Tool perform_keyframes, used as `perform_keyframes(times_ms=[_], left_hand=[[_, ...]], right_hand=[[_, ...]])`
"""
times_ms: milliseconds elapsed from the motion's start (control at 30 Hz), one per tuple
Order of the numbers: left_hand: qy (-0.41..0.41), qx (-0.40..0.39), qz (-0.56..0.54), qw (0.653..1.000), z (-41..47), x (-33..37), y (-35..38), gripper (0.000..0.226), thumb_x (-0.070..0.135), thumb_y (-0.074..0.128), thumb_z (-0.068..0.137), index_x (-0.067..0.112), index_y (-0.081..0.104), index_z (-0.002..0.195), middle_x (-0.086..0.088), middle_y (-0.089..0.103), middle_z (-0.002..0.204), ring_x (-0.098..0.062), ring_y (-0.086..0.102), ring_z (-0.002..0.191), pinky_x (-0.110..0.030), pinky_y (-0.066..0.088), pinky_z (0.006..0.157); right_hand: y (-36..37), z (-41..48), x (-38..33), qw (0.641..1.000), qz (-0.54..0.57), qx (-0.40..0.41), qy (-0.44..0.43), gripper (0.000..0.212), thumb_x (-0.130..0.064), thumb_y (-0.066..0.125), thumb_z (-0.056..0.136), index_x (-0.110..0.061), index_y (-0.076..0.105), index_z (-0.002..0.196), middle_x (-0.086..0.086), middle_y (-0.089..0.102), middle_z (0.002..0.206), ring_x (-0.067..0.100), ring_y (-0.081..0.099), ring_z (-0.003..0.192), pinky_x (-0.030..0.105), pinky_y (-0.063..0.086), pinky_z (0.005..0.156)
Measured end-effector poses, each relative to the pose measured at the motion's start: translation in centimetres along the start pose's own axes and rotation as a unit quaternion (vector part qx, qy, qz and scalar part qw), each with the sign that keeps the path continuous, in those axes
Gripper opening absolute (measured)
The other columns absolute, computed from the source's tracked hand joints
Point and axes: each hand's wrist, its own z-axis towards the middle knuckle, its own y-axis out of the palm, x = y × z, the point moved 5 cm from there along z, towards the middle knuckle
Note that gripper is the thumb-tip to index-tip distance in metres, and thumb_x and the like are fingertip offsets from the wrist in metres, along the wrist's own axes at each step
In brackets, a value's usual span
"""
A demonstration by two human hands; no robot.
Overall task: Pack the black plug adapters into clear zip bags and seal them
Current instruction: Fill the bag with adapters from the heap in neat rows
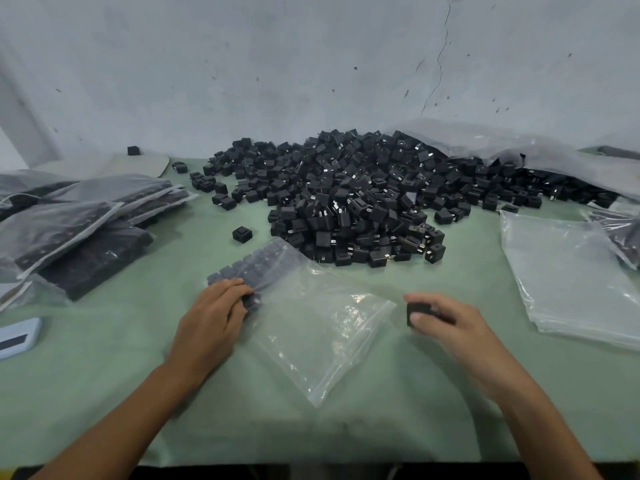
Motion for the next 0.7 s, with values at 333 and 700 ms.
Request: perform_keyframes(times_ms=[333, 700], left_hand=[[0.001, -0.002, -0.003, 1.000, -0.2, 0.3, -0.1, 0.039, 0.032, 0.037, 0.094, 0.019, 0.070, 0.112, 0.006, 0.064, 0.123, -0.016, 0.057, 0.117, -0.029, 0.044, 0.098], [-0.009, -0.008, -0.006, 1.000, -0.1, 0.1, -0.2, 0.031, 0.023, 0.046, 0.092, 0.019, 0.070, 0.112, 0.006, 0.064, 0.124, -0.014, 0.055, 0.118, -0.018, 0.036, 0.097]], right_hand=[[11.6, -0.9, 1.1, 0.946, 0.251, -0.142, 0.148, 0.031, 0.006, 0.055, 0.095, -0.003, 0.064, 0.123, 0.009, 0.073, 0.111, 0.023, 0.071, 0.104, 0.032, 0.058, 0.089], [20.7, 7.2, -1.0, 0.962, 0.177, -0.183, 0.098, 0.034, 0.008, 0.043, 0.099, 0.017, 0.046, 0.132, 0.019, 0.063, 0.117, 0.025, 0.066, 0.107, 0.020, 0.057, 0.082]])
